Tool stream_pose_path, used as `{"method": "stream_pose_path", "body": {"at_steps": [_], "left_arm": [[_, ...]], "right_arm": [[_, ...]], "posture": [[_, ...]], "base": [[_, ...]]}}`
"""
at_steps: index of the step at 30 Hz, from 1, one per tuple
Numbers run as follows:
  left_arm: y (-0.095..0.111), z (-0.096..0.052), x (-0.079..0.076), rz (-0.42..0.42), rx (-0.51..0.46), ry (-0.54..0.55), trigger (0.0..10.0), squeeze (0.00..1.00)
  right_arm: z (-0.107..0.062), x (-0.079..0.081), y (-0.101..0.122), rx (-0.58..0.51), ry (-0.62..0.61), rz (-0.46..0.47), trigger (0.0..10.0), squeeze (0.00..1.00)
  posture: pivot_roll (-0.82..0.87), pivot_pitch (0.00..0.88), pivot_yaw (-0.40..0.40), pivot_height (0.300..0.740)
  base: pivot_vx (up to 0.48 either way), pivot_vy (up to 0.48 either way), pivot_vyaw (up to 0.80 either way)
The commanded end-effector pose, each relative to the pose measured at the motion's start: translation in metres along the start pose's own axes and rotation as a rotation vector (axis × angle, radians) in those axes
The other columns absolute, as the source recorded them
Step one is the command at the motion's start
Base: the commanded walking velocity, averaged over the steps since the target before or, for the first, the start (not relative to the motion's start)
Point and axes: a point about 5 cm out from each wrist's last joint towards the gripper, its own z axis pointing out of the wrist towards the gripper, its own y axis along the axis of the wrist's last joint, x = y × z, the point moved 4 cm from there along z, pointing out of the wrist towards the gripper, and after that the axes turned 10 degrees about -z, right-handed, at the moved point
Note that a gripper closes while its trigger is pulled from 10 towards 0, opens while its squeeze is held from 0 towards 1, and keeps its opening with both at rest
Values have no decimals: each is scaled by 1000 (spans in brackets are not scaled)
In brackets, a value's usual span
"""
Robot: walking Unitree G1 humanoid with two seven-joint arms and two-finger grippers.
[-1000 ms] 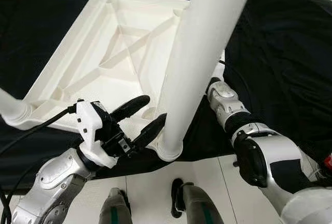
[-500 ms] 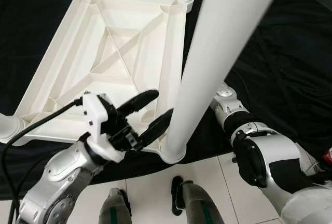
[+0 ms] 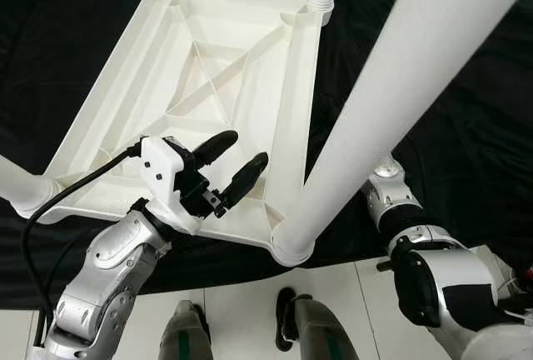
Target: Building children table
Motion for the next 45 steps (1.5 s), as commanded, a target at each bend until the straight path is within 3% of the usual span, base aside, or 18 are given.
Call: {"method": "stream_pose_path", "body": {"at_steps": [1,2,10,18,22,40,43,44,45], "left_arm": [[-23,5,18,-23,127,45,10000,0],[-28,6,22,-19,156,49,10000,0],[-39,2,29,18,234,-8,10000,0],[-39,4,37,38,235,23,10000,0],[-37,5,37,36,225,28,10000,0],[-32,2,45,73,204,53,10000,0],[-31,2,45,49,194,51,10000,0],[-31,1,45,23,190,42,10000,0],[-31,1,45,23,190,42,10000,0]], "right_arm": [[-47,-6,-15,-28,-23,98,10000,0],[-59,-8,-12,-53,-34,115,10000,0],[-86,-15,-1,-103,-13,150,10000,0],[-85,-23,1,-115,-21,137,10000,0],[-88,-27,15,-126,-21,155,10000,0],[-89,-25,20,-108,22,155,10000,0],[-89,-24,20,-105,29,168,10000,0],[-90,-23,20,-102,38,176,10000,349],[-90,-23,20,-102,38,176,10000,349]], "posture": [[15,134,-23,740],[15,134,-23,740],[-13,100,-14,740],[-11,96,-11,740],[-7,96,-14,740],[19,98,-34,740],[21,97,-36,740],[21,97,-36,740],[21,97,-36,740]], "base": [[0,0,0],[0,0,0],[0,0,0],[0,0,0],[0,0,0],[0,0,0],[0,0,0],[0,0,0],[0,0,0]]}}
